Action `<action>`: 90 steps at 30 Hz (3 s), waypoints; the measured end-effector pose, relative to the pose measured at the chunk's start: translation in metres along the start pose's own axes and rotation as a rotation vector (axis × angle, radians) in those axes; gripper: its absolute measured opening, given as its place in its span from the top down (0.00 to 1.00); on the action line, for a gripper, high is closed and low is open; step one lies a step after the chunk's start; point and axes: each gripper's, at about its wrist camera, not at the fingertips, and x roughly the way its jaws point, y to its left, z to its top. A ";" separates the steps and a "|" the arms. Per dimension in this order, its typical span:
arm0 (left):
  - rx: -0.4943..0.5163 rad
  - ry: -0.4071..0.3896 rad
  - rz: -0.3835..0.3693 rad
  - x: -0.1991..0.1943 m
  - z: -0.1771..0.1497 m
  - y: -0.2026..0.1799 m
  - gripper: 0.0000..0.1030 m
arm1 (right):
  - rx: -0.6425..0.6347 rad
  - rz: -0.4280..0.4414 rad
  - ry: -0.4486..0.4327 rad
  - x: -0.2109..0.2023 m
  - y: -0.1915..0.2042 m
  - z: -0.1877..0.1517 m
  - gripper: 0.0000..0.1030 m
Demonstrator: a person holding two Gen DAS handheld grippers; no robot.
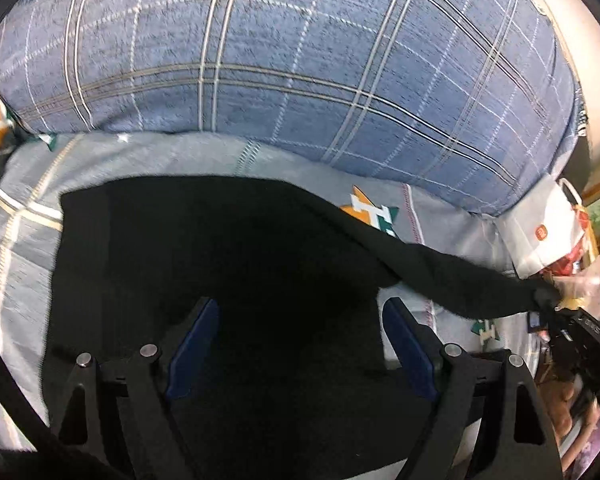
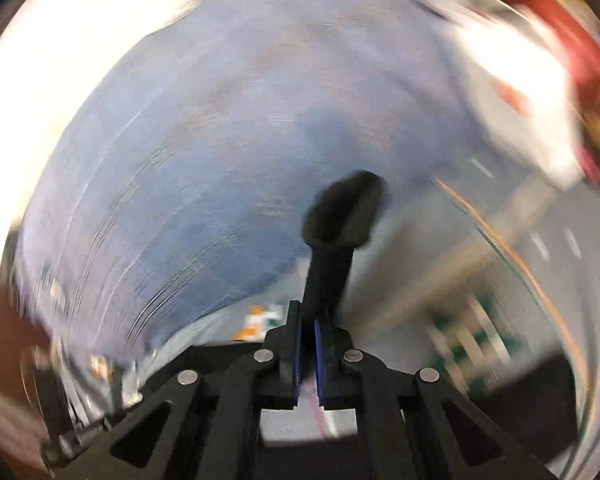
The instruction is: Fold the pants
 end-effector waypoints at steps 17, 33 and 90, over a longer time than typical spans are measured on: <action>-0.233 0.129 0.010 0.092 0.080 -0.031 0.18 | 0.282 0.087 0.089 0.007 -0.057 0.016 0.94; -0.432 -0.036 -0.061 0.011 0.031 0.006 0.93 | 0.160 0.234 0.154 0.010 -0.063 0.045 0.94; -0.186 0.036 -0.154 0.021 -0.119 -0.001 0.93 | -0.133 -0.223 0.188 -0.052 -0.143 -0.039 0.93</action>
